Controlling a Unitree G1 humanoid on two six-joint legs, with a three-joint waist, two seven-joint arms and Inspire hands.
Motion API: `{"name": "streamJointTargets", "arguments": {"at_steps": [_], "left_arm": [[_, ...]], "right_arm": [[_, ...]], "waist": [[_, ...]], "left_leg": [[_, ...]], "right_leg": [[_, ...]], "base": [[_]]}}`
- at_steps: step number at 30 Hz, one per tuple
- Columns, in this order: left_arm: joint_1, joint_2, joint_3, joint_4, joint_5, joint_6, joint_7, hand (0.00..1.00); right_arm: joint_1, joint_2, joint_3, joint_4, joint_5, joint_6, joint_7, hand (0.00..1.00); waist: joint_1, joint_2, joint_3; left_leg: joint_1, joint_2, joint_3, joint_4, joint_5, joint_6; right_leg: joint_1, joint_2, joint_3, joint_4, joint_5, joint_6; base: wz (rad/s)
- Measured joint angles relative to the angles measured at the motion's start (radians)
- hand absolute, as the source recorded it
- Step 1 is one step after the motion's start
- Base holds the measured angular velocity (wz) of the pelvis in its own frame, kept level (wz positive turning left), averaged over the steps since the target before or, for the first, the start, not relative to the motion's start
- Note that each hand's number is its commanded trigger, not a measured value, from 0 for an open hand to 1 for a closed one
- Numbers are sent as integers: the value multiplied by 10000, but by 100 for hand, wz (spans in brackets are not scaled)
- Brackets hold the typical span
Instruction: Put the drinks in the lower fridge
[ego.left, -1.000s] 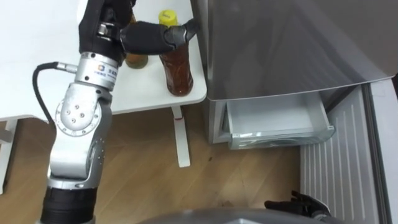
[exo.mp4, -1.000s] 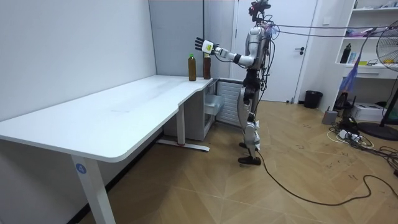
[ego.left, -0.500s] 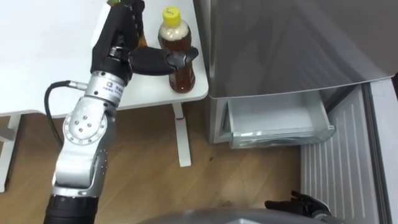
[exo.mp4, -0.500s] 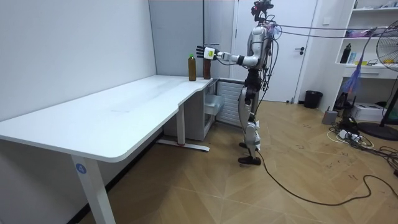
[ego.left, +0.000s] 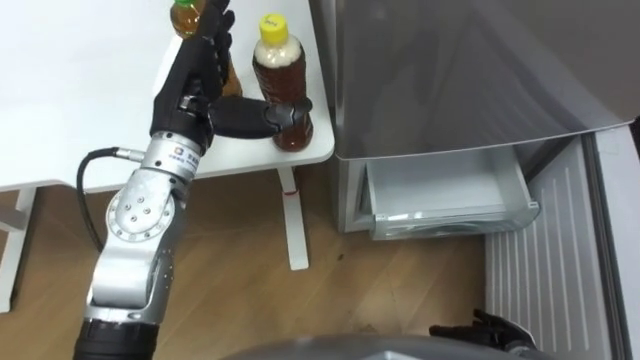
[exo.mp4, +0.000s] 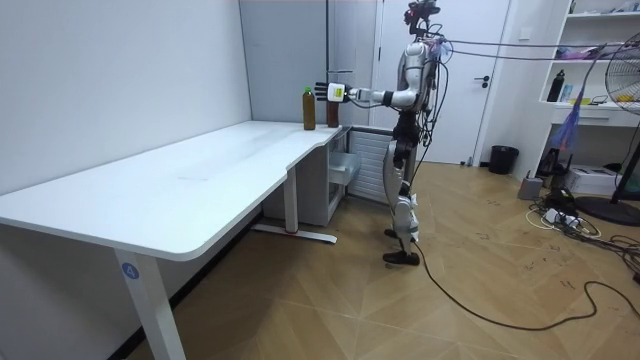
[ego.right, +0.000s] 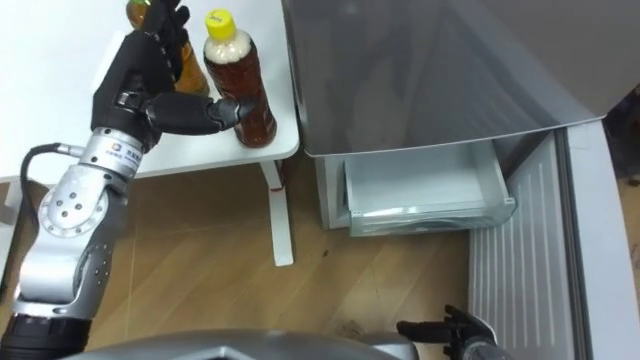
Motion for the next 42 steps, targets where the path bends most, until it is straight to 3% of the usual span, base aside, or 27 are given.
{"name": "streamJointTargets", "arguments": {"at_steps": [7,12,21,30,39,42], "left_arm": [[-3,-9,-83,339,-521,0,-214,0],[-113,-16,-80,637,-1596,29,-290,0],[-378,-22,-82,1255,-2379,420,-255,0],[-1219,8,31,1775,-2380,581,-258,0],[-1666,122,418,2032,-2995,578,-127,0],[-1762,122,535,2271,-3146,573,31,0]], "right_arm": [[0,0,168,-86,-27,6,-17,0],[67,-24,171,-146,-421,35,10,0],[54,-47,188,-444,-732,476,-25,0],[92,-75,166,-448,-957,679,-375,0],[160,-156,64,3,-1821,706,-461,0],[192,-180,51,126,-2046,912,-449,0]], "waist": [[1,5,-2],[0,-13,-8],[-87,4,-15],[-101,146,45],[-270,318,-7],[-296,343,-15]], "left_leg": [[-57,1,18,0,0,0],[-30,0,22,0,0,0],[-23,-2,28,4,0,0],[20,-1,60,20,0,0],[47,-1,67,35,0,0],[115,-1,76,30,0,0]], "right_leg": [[-92,-1,24,8,0,0],[-87,-1,101,21,1,-1],[-139,12,237,66,2,-4],[-171,9,275,201,2,-4],[-171,30,407,212,0,-4],[-130,34,445,237,0,-5]], "base": [[0],[-2],[-2],[0],[0],[-4]]}}
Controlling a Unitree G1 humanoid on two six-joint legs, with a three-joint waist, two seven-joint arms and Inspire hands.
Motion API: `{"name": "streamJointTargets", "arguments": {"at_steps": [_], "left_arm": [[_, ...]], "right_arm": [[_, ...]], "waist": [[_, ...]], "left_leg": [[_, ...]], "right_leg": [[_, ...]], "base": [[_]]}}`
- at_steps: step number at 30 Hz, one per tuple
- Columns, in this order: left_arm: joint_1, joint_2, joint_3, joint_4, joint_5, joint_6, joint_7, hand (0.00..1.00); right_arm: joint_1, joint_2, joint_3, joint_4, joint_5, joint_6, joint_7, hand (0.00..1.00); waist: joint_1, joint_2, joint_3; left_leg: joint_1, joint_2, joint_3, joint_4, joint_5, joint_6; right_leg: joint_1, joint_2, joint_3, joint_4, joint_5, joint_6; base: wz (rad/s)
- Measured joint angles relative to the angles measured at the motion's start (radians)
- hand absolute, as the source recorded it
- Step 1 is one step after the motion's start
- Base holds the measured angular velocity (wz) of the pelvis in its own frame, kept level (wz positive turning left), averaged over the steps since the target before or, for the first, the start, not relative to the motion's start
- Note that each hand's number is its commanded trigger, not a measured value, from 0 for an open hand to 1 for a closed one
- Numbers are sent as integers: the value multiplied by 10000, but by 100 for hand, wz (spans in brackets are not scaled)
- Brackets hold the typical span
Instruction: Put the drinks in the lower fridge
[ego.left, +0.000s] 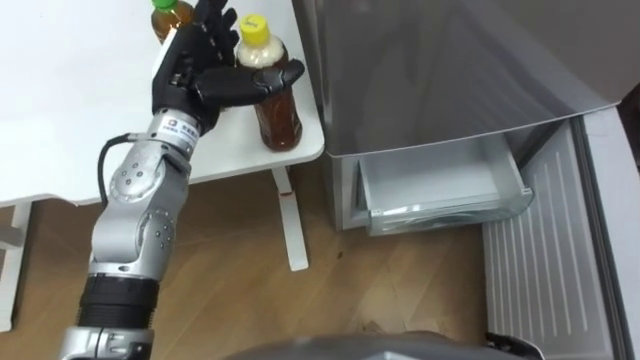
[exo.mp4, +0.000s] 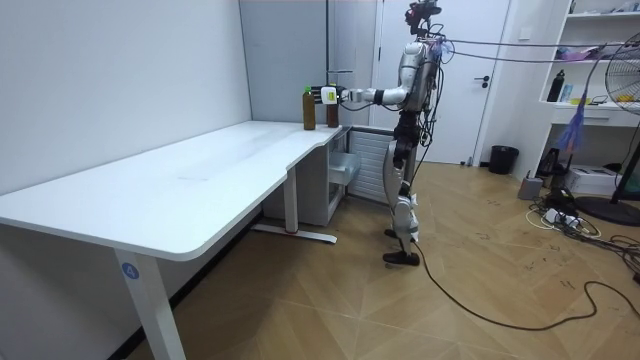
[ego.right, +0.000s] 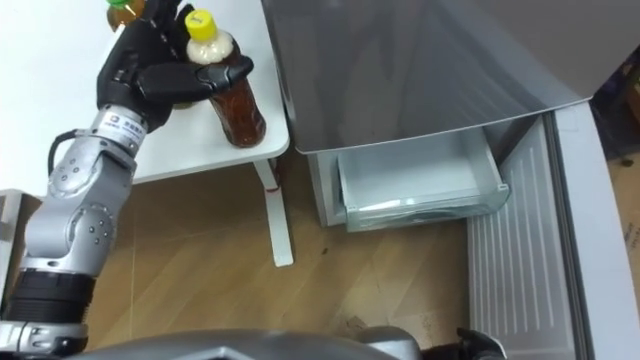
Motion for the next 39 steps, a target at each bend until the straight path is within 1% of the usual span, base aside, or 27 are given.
{"name": "streamJointTargets", "arguments": {"at_steps": [2,5,7,10,12,13,15,21,22,25,27,39], "left_arm": [[-62,1,12,199,1,0,41,0],[-80,1,8,306,1,0,179,0],[-107,1,8,375,3,-1,209,0],[-256,1,9,576,4,0,210,0],[-368,1,4,713,4,-1,206,0],[-507,1,-15,866,8,-1,202,0],[-601,1,-20,962,31,0,194,0],[-606,1,-41,1000,48,-5,121,0],[-610,2,-88,1175,48,-7,100,0],[-611,2,-272,1628,123,6,92,0],[-610,2,-404,1731,120,8,93,100],[-611,19,-507,1748,106,19,-1,100]], "right_arm": [[13,1,0,128,-178,12,8,0],[7,10,3,215,-714,203,40,0],[8,29,21,245,-1209,366,133,0],[4,74,22,251,-1650,429,241,0],[-18,77,22,263,-1929,448,320,0],[-19,79,26,258,-2047,505,389,0],[-30,80,32,257,-2218,585,449,0],[-17,83,179,211,-2467,782,508,0],[-13,82,323,167,-2486,811,526,0],[-16,95,365,76,-2529,846,538,0],[-18,98,366,74,-2524,861,538,0],[-107,118,427,102,-2524,872,564,0]], "waist": [[-2,-3,9],[-49,-51,42],[-96,-108,82],[-196,-136,103],[-229,-135,102],[-230,-130,99],[-244,-136,103],[-244,-130,95],[-236,-140,92],[-244,-142,90],[-247,-159,88],[-259,-198,60]], "left_leg": [[31,0,20,-3,0,0],[42,0,78,-6,0,0],[36,0,122,-7,0,0],[26,0,145,-10,0,0],[32,0,166,-9,0,0],[39,0,181,-9,0,0],[30,0,181,-9,0,0],[14,0,246,-11,0,0],[19,0,255,-17,0,1],[17,0,265,-16,0,0],[2,0,265,-17,0,0],[28,0,264,-14,0,1]], "right_leg": [[19,1,29,2,0,0],[18,0,62,10,0,0],[-5,-5,62,20,-1,1],[-36,-7,70,45,-2,4],[-75,-10,78,117,-10,8],[-79,-12,82,133,-14,7],[-94,-12,107,152,-18,8],[-203,-12,220,321,-44,-3],[-178,-9,217,322,-44,-3],[-178,-9,218,323,-44,-3],[-187,-11,224,324,-44,-3],[-179,-10,206,342,-44,-3]], "base": [[-5],[-3],[0],[0],[-4],[-4],[0],[-4],[-4],[0],[0],[0]]}}
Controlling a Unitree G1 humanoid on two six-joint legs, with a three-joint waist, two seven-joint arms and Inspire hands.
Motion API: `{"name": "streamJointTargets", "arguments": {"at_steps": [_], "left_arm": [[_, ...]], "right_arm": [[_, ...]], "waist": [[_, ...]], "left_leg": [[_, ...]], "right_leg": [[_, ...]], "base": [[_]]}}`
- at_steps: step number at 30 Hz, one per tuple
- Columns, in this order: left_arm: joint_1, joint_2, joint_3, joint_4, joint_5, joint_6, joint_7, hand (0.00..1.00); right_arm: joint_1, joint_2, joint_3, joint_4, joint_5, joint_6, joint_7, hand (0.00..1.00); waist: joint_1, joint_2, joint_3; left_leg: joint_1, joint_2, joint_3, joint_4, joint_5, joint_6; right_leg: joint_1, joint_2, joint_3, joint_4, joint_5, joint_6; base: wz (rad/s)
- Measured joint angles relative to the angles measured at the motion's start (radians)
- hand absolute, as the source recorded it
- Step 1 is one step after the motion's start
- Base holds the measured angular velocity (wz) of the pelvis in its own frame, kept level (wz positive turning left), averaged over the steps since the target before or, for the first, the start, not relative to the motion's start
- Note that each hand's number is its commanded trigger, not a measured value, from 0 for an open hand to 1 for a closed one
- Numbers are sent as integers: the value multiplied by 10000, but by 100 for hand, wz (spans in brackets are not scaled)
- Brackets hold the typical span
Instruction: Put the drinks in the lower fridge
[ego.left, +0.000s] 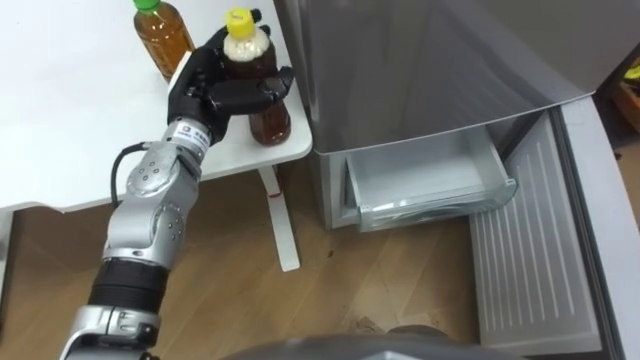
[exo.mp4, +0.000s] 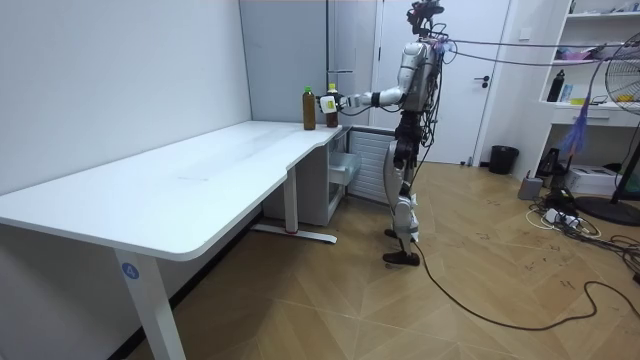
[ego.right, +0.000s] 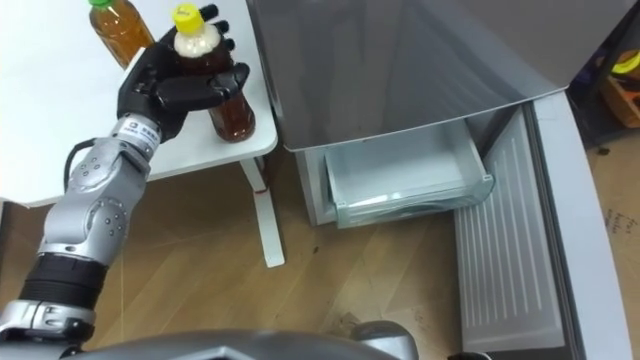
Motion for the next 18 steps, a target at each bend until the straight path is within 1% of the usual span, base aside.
{"name": "streamJointTargets", "arguments": {"at_steps": [4,6,9,18], "left_arm": [[0,106,-73,3,0,39,1,100],[0,116,-79,7,-4,157,-15,100],[0,115,-96,6,19,215,-14,100],[-3,118,-108,-16,65,215,26,100]], "right_arm": [[-4,1,1,-4,3,67,23,0],[-12,1,0,0,-3,117,27,0],[-10,4,-2,3,-91,121,99,0],[-5,17,-19,-3,-213,107,98,0]], "waist": [[-13,-8,5],[-17,-9,5],[-29,-9,2],[-100,-14,-21]], "left_leg": [[-10,0,0,3,0,0],[-12,0,-1,3,0,0],[-16,0,-2,3,0,0],[-41,1,-12,19,0,0]], "right_leg": [[-46,-2,-3,-6,0,0],[-43,-2,-6,-12,0,0],[-32,-2,-29,-20,0,0],[-43,-13,-60,-21,1,-1]], "base": [[0],[0],[0],[0]]}}
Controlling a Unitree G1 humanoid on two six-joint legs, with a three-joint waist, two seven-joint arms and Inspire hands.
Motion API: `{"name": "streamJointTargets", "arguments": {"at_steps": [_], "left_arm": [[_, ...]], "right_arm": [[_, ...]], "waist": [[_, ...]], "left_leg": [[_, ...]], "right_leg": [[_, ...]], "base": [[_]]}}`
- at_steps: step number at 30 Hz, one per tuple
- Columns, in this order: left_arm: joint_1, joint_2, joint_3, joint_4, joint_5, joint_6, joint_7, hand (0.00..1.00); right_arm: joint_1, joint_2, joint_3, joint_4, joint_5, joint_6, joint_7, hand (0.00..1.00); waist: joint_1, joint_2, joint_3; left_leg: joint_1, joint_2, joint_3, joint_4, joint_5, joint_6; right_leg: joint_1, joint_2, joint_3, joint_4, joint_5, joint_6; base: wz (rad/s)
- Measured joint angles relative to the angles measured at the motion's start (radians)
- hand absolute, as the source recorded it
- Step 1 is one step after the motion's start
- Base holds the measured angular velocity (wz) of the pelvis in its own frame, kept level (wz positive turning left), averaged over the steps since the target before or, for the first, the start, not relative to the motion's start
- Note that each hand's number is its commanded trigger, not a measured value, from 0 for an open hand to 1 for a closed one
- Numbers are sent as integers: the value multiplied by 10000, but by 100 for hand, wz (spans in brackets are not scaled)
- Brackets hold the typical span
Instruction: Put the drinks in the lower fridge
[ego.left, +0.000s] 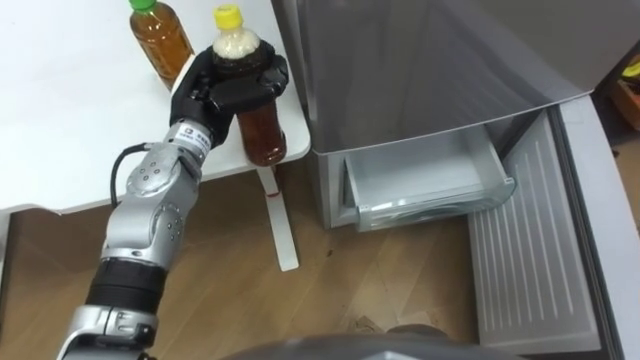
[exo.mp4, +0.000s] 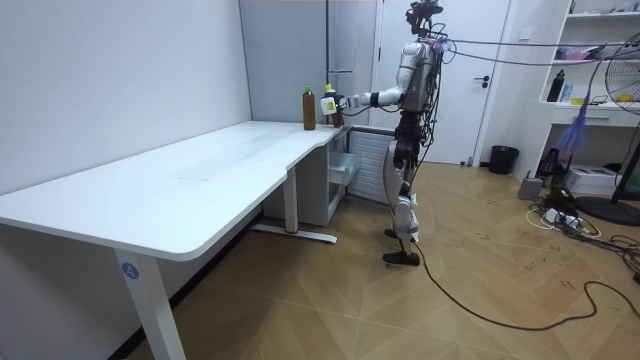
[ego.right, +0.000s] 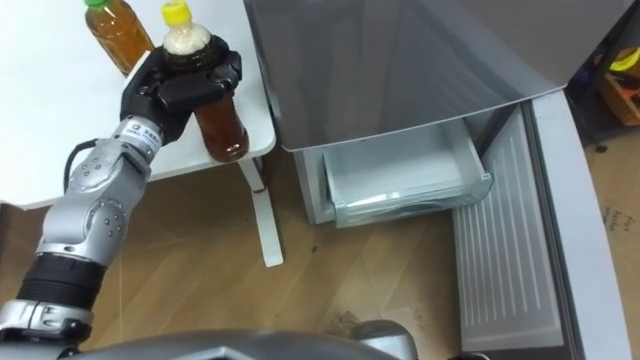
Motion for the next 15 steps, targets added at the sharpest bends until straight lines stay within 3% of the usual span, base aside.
{"name": "streamJointTargets", "arguments": {"at_steps": [5,15], "left_arm": [[0,53,0,-377,52,25,312,100],[4,197,26,-2458,31,28,726,100]], "right_arm": [[17,-6,-92,-188,25,-4,4,0],[-10,-3,-32,-254,-31,-21,-2,0]], "waist": [[57,-51,-42],[258,-37,-79]], "left_leg": [[-77,1,-23,22,0,0],[-52,7,-29,6,0,0]], "right_leg": [[-20,-2,-13,0,3,-4],[29,-7,-59,-12,6,-8]], "base": [[0],[1]]}}
